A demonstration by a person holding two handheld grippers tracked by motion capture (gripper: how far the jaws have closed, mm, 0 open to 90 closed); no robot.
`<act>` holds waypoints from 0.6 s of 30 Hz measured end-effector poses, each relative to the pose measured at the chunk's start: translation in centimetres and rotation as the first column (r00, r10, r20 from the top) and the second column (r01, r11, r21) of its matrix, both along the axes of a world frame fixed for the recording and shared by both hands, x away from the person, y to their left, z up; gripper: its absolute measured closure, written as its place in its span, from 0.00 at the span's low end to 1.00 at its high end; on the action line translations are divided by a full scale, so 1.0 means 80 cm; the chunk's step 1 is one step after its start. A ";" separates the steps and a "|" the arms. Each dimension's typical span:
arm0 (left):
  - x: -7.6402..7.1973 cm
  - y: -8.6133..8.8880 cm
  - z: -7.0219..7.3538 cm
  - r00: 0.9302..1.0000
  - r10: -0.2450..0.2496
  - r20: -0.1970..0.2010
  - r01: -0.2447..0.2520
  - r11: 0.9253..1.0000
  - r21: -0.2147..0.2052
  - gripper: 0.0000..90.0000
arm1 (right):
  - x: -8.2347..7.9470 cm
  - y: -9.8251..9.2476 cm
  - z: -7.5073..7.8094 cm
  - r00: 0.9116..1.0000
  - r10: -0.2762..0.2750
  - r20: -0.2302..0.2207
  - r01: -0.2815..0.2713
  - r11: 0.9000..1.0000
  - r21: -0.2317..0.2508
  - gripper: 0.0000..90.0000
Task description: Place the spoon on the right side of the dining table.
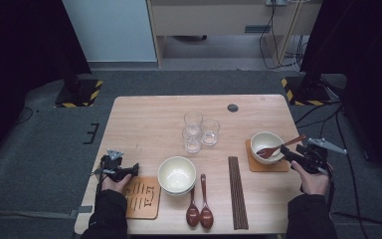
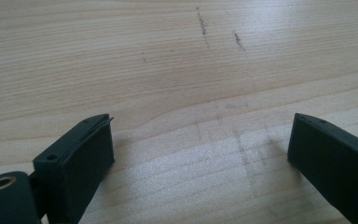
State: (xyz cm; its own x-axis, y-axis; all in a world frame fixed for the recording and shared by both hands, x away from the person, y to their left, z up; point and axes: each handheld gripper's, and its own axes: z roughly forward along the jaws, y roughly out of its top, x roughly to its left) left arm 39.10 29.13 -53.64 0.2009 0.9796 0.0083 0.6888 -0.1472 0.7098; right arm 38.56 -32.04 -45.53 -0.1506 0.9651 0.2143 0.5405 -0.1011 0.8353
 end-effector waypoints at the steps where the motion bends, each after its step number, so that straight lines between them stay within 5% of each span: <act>1: 0.000 0.000 0.000 1.000 0.001 -0.001 -0.001 1.000 0.001 0.05 | 0.001 0.002 0.002 1.000 0.006 0.004 -0.006 1.000 -0.008 0.37; 18: 0.000 0.000 0.000 1.000 0.002 -0.003 -0.002 1.000 -0.003 0.04 | 0.033 0.006 0.017 1.000 0.009 0.017 -0.008 0.999 -0.053 0.38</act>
